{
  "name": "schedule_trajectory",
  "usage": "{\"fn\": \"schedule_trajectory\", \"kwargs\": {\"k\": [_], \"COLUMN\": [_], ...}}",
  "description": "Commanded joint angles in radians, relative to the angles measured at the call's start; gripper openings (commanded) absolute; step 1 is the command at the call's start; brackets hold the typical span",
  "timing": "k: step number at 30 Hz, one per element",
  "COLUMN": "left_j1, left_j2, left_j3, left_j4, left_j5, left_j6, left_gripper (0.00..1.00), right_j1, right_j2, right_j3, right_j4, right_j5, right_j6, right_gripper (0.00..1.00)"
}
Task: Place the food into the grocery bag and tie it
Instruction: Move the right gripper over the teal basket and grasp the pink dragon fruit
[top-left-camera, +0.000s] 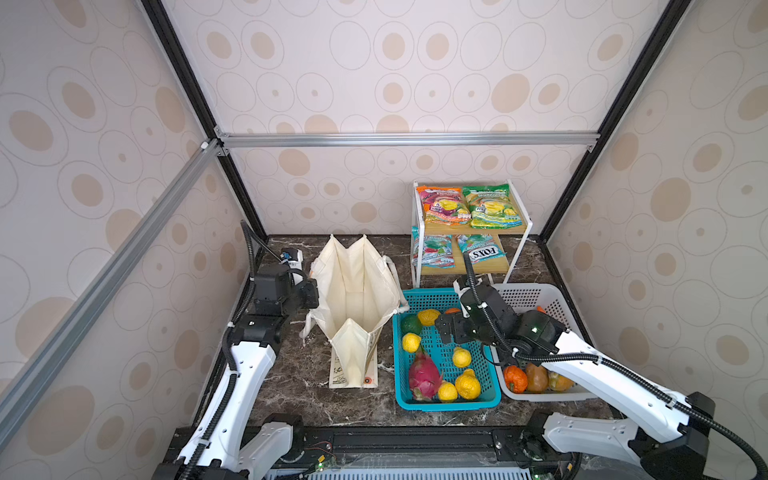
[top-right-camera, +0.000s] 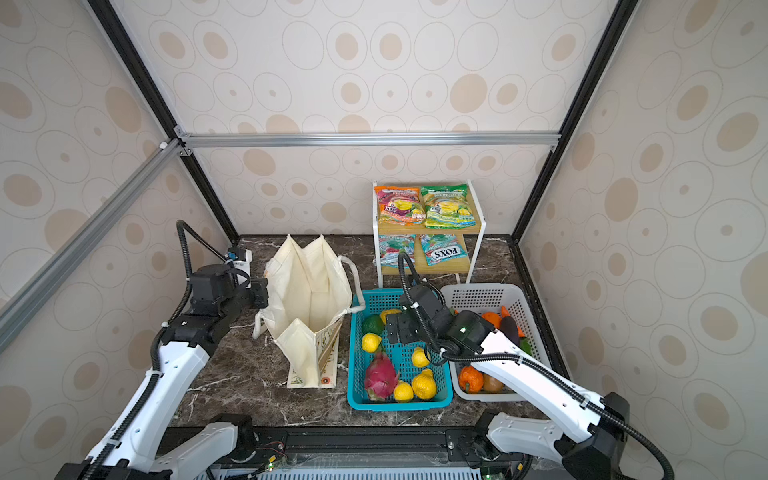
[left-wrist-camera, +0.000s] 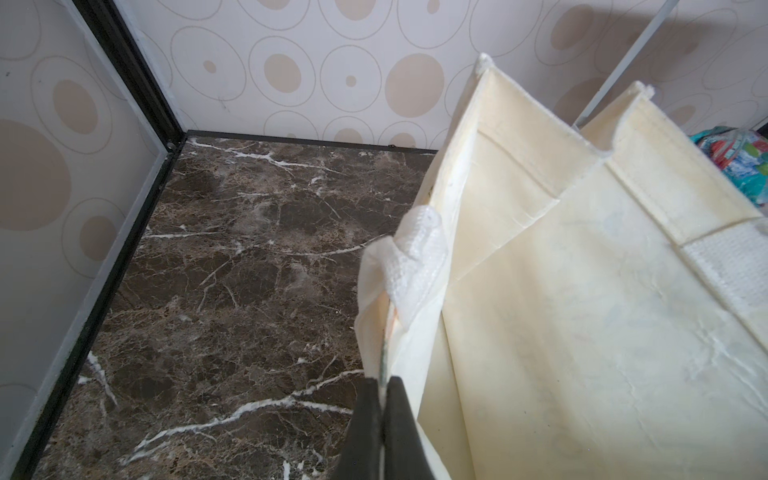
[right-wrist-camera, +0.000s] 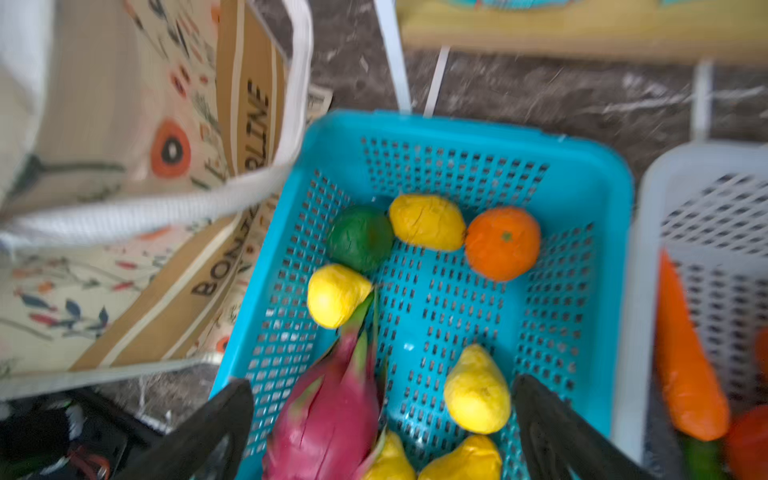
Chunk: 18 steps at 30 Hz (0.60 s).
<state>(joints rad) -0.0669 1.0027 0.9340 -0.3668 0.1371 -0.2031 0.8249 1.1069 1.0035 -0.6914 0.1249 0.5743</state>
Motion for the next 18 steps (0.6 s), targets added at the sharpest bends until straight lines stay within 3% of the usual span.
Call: {"fn": "schedule_trajectory", "kwargs": {"k": [1,7,18], "left_j1": [0.006,0.005,0.005], "left_j2": [-0.015,-0.025,-0.035], "left_j3": [-0.016,-0.026,-0.026], "left_j4": [-0.014,-0.025,-0.024], "left_j5": [0.013,0.002,0.021], "left_j6": [-0.021,-0.021,-0.031], "left_gripper": [0.00,0.00,0.00], "right_j1": [0.022,0.102,0.138], "right_j2": [0.030,0.097,0.162], "right_j3": [-0.085,-0.132,-0.194], "right_j4": [-0.023,0.062,0.190], "right_j5": [-0.184,-0.197,-0.272], "right_j6": [0.150,0.217,0.292], "right_gripper": [1.00,1.00,1.00]}}
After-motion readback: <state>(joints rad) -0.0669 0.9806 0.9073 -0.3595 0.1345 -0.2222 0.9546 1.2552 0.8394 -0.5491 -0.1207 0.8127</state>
